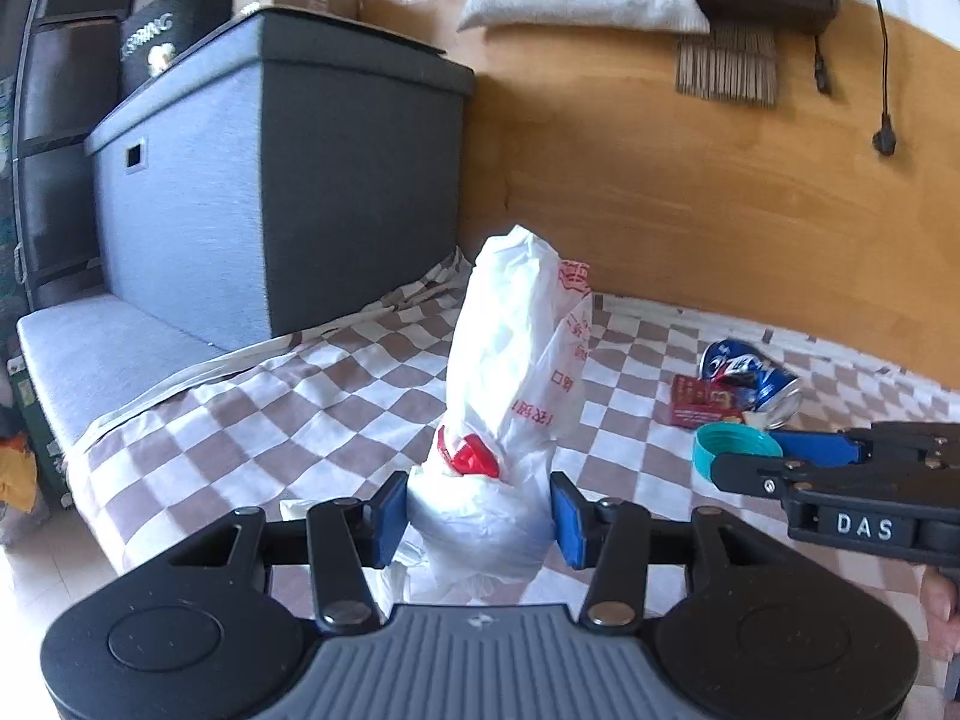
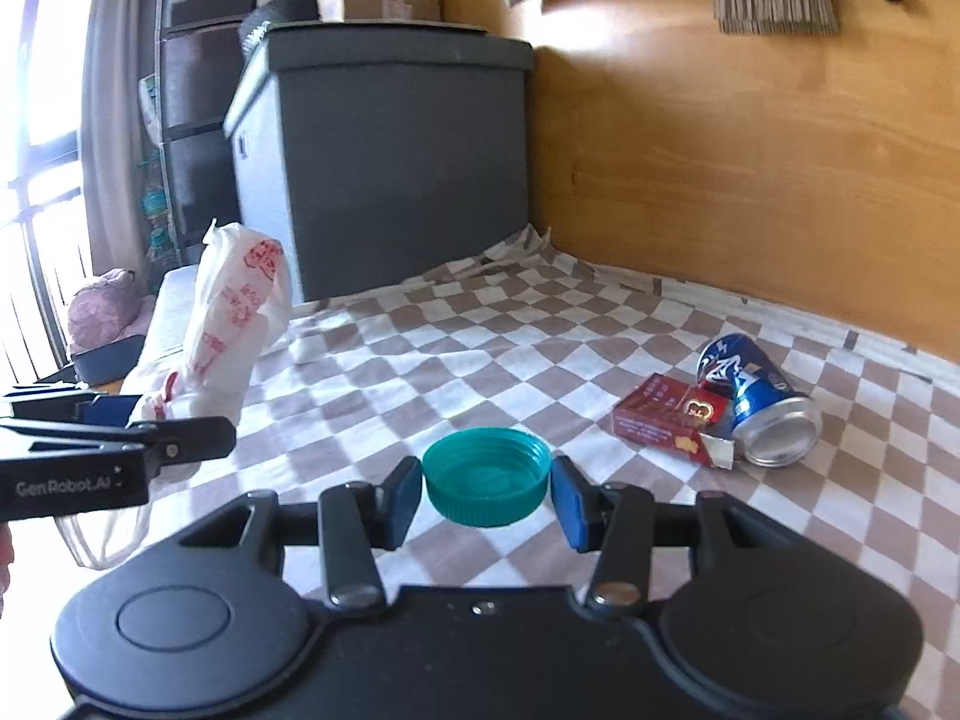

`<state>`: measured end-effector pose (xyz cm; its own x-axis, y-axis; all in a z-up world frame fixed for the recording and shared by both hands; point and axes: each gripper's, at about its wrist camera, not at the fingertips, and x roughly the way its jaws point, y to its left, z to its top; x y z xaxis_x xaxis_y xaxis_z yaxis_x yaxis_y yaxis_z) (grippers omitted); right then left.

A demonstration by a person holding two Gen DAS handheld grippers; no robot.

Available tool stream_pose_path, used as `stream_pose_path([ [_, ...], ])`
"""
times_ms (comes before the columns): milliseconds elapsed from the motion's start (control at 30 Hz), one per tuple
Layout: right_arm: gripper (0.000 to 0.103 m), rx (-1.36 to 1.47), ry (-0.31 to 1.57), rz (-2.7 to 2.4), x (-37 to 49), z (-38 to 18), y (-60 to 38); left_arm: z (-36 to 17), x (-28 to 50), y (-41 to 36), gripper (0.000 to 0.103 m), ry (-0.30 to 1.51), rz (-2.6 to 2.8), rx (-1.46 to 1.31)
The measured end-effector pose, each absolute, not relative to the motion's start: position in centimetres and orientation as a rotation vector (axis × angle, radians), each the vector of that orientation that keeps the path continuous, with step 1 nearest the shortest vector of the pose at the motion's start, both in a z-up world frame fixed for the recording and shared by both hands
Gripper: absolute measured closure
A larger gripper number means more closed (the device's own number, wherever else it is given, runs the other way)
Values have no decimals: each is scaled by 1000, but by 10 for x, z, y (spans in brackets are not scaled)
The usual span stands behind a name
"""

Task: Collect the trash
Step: 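Carry the white bag and teal cap with both tools over the wastebasket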

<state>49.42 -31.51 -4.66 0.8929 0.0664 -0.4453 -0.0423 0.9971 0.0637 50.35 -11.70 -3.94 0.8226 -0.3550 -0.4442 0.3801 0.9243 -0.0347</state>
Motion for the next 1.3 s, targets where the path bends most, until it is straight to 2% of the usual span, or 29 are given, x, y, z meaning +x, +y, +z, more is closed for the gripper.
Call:
stream_pose_path([
  [633, 55, 87, 421, 103, 378, 14, -263, 7, 377, -52, 53, 450, -325, -14],
  [1300, 56, 96, 436, 192, 307, 39, -190, 27, 303, 15, 53, 471, -263, -94],
])
